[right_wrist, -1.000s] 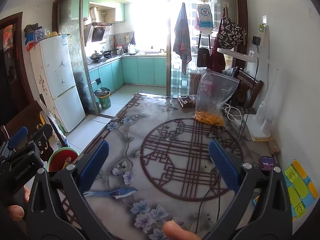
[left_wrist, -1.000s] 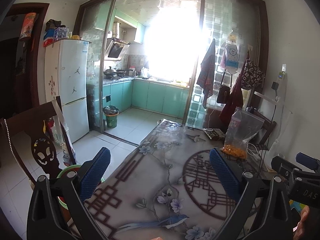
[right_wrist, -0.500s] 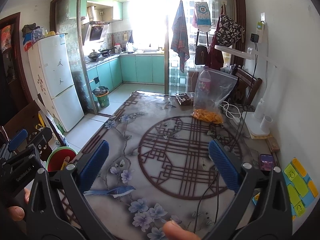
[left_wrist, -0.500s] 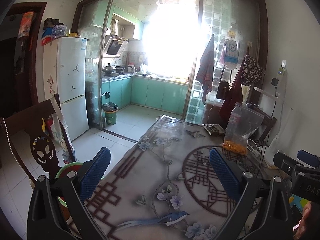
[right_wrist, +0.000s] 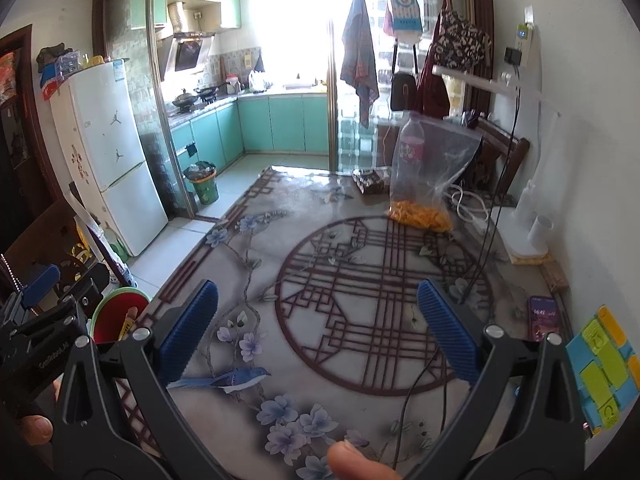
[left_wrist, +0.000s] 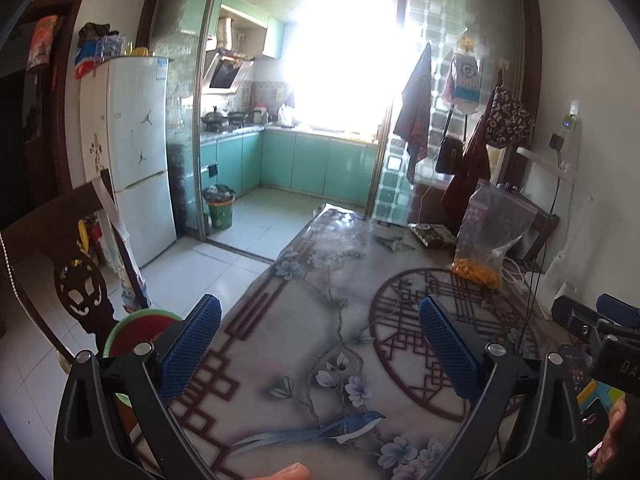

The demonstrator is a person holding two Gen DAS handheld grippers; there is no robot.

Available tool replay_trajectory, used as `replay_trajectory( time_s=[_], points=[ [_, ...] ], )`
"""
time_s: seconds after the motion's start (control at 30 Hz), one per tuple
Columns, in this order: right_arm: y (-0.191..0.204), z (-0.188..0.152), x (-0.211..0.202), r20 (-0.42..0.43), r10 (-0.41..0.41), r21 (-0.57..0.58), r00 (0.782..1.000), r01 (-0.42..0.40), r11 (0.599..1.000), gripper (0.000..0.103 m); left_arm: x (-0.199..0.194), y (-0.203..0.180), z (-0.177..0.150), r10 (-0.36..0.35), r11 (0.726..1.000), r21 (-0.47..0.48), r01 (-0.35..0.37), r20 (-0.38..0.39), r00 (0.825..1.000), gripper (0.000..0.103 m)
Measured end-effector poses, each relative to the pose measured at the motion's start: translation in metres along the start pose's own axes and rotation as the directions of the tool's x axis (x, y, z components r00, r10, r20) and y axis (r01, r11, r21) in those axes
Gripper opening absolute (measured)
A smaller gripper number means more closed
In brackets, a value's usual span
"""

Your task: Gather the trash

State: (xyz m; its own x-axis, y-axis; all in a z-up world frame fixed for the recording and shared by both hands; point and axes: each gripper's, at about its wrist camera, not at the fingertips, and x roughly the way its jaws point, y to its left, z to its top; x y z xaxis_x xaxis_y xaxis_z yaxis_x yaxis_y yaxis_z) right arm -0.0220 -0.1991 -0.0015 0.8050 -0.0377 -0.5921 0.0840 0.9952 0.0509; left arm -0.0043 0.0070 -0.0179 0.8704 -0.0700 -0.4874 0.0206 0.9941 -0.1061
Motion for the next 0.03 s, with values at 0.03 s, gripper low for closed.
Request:
replay_trajectory(
  time_s=[0.03],
  points=[
    [-0.0002,-0.0013,0.0067,-0.011,0.007,0.005,1.000,-0.007,1.000,0.098,0.0087,0.0013,-0.0035,0.006,1.000,0.007,-0.005,-0.016,1.000,0.095]
  ],
)
